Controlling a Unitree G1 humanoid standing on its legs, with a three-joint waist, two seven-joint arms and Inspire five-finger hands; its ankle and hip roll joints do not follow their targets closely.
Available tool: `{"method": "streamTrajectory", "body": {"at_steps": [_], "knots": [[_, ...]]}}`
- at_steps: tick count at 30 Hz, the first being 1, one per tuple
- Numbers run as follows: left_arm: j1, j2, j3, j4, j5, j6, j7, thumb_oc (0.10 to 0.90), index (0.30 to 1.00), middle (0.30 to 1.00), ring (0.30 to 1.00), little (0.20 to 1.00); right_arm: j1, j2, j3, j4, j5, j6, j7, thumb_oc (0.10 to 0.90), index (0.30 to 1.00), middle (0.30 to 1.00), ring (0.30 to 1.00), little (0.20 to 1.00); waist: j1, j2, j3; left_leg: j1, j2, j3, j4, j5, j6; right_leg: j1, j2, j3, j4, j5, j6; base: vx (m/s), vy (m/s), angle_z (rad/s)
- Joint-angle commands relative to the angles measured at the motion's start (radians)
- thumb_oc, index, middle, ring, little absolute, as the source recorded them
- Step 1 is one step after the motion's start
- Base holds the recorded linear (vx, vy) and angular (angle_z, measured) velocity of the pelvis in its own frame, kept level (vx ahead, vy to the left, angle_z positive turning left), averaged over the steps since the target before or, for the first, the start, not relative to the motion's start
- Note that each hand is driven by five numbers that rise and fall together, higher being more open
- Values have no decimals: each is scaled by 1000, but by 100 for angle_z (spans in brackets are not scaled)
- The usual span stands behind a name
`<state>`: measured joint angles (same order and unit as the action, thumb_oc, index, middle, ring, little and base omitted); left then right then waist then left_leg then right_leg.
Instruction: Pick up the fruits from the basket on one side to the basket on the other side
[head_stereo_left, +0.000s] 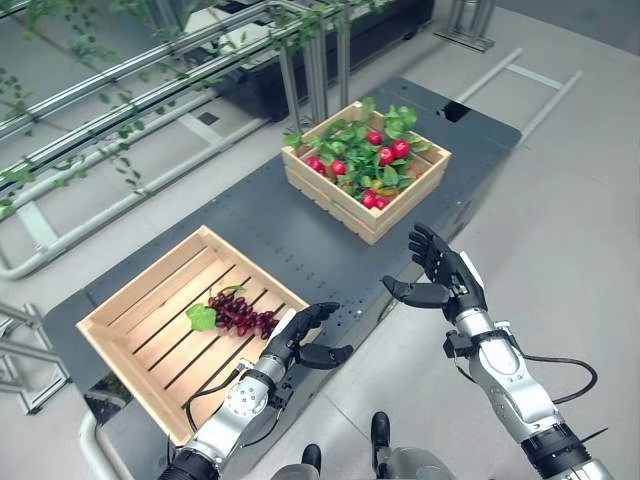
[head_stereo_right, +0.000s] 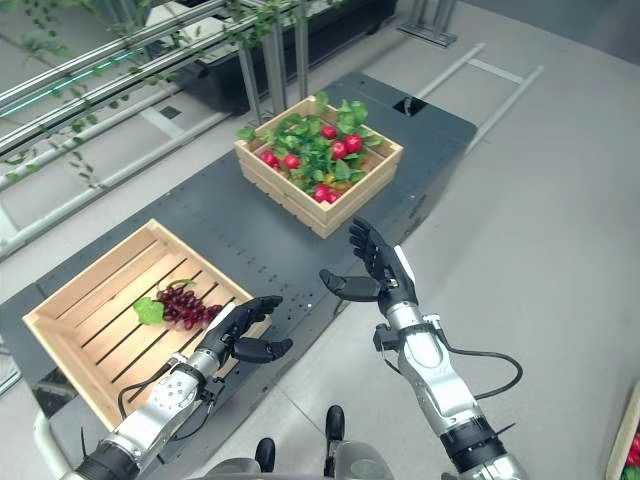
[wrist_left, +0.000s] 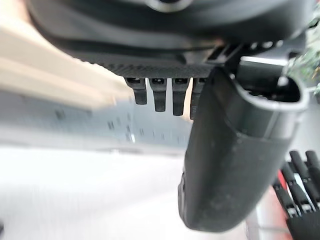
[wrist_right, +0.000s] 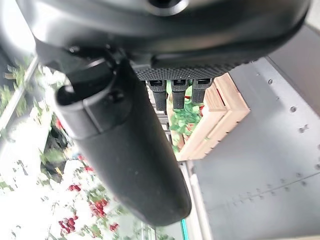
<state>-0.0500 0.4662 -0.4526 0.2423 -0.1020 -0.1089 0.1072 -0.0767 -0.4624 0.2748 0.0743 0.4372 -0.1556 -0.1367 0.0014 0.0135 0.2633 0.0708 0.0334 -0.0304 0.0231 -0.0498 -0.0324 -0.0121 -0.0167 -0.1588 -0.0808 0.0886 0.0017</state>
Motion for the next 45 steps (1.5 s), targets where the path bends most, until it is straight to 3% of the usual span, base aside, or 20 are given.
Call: {"method": "streamTrajectory", "body": {"at_steps": [1, 2, 3, 4, 6, 10, 14, 19, 22, 29, 31, 35, 39, 45], "knots": [[-115, 48, 35, -120, 51, -191, 82, 800, 900, 900, 900, 900, -39, -30, -83, -112, -44, -226, -105, 800, 900, 900, 900, 900, -20, -15, 42, -221, 113, 247, 285, 108, -54, -4, -84, -106, 201, -166, -18, -316, 13, 158], [-147, 44, 36, -123, 36, -193, 96, 800, 900, 900, 900, 900, -66, -29, -77, -103, -58, -240, -119, 800, 900, 900, 900, 900, -28, -6, 62, -206, 129, 280, 207, 107, -55, -10, -90, -131, 229, -180, -11, -169, 124, 209], [-167, 42, 38, -133, 6, -184, 112, 800, 900, 900, 900, 900, -101, -21, -70, -84, -81, -243, -127, 800, 900, 900, 900, 900, -29, -4, 70, -158, 132, 295, 141, 53, -33, -25, -111, -149, 272, -205, 5, -150, 204, 184], [-188, 37, 37, -121, 28, -199, 151, 800, 900, 900, 900, 900, -118, -14, -64, -73, -74, -256, -137, 800, 900, 900, 900, 900, -22, -4, 87, -196, 95, 253, 189, 51, -18, -58, -123, -146, 290, -192, 5, -87, 155, 108], [-210, 45, 46, -121, 60, -220, 194, 800, 900, 900, 900, 900, -121, -10, -68, -68, -62, -271, -135, 800, 900, 900, 900, 900, -31, -4, 97, -177, 94, 260, 158, 28, -8, -78, -121, -136, 304, -193, 12, -82, 99, 4], [-225, 73, 112, -197, 134, -212, 258, 800, 900, 900, 900, 900, -107, -15, -96, -65, -55, -285, -110, 800, 900, 900, 900, 900, -18, 1, 125, -168, 62, 227, 105, 35, -3, -84, -117, -141, 283, -178, 26, -32, 81, 15], [-253, 102, 183, -212, 188, -219, 350, 800, 900, 900, 900, 900, -151, -18, -101, -63, -71, -241, -89, 800, 900, 900, 900, 900, -2, 10, 153, -195, 37, 191, 83, 52, -7, -97, -109, -148, 270, -178, 22, -34, 82, 9], [-336, 167, 219, -150, 324, -150, 466, 800, 900, 900, 900, 900, -218, -39, -85, -54, -80, -201, -86, 800, 900, 900, 900, 900, -3, 18, 193, -244, 32, 188, 93, 65, -15, -135, -109, -148, 288, -188, 16, -58, 80, 8], [-419, 239, 237, -88, 343, -106, 479, 800, 900, 900, 900, 900, -266, -67, -79, -49, -78, -175, -65, 800, 900, 900, 900, 900, -15, 19, 227, -288, 34, 204, 123, 67, -19, -175, -110, -141, 320, -199, 12, -55, 105, -1], [-522, 280, 244, 4, 335, -71, 536, 800, 900, 900, 900, 900, -317, -83, -65, -26, -78, -153, -47, 800, 900, 900, 900, 900, -27, 10, 257, -383, 45, 230, 198, 53, -23, -267, -116, -127, 388, -217, 5, -31, 74, -4], [-576, 314, 227, 31, 373, -11, 528, 800, 900, 900, 900, 900, -336, -87, -54, -24, -77, -140, -32, 800, 900, 900, 900, 900, -36, 3, 257, -433, 50, 242, 224, 53, -22, -316, -114, -118, 407, -217, 4, -16, 71, 0], [-653, 351, 173, 92, 403, 25, 499, 800, 900, 900, 900, 900, -373, -96, -41, -23, -79, -128, -27, 800, 900, 900, 900, 900, -45, -4, 257, -483, 53, 258, 235, 52, -22, -367, -111, -116, 413, -211, 8, -18, 41, -4], [-737, 426, 72, 148, 592, 110, 465, 800, 900, 900, 900, 900, -394, -113, -38, -16, -66, -141, -34, 800, 900, 900, 900, 900, -56, -10, 257, -530, 53, 272, 245, 55, -21, -420, -110, -109, 421, -203, 17, -15, 46, -1], [-830, 529, -75, 183, 723, 117, 384, 800, 900, 900, 900, 900, -410, -158, -38, -6, -39, -158, -34, 800, 900, 900, 900, 900, -65, -14, 257, -581, 54, 293, 287, 39, -16, -484, -123, -112, 457, -201, 28, -17, 36, -6]]}}
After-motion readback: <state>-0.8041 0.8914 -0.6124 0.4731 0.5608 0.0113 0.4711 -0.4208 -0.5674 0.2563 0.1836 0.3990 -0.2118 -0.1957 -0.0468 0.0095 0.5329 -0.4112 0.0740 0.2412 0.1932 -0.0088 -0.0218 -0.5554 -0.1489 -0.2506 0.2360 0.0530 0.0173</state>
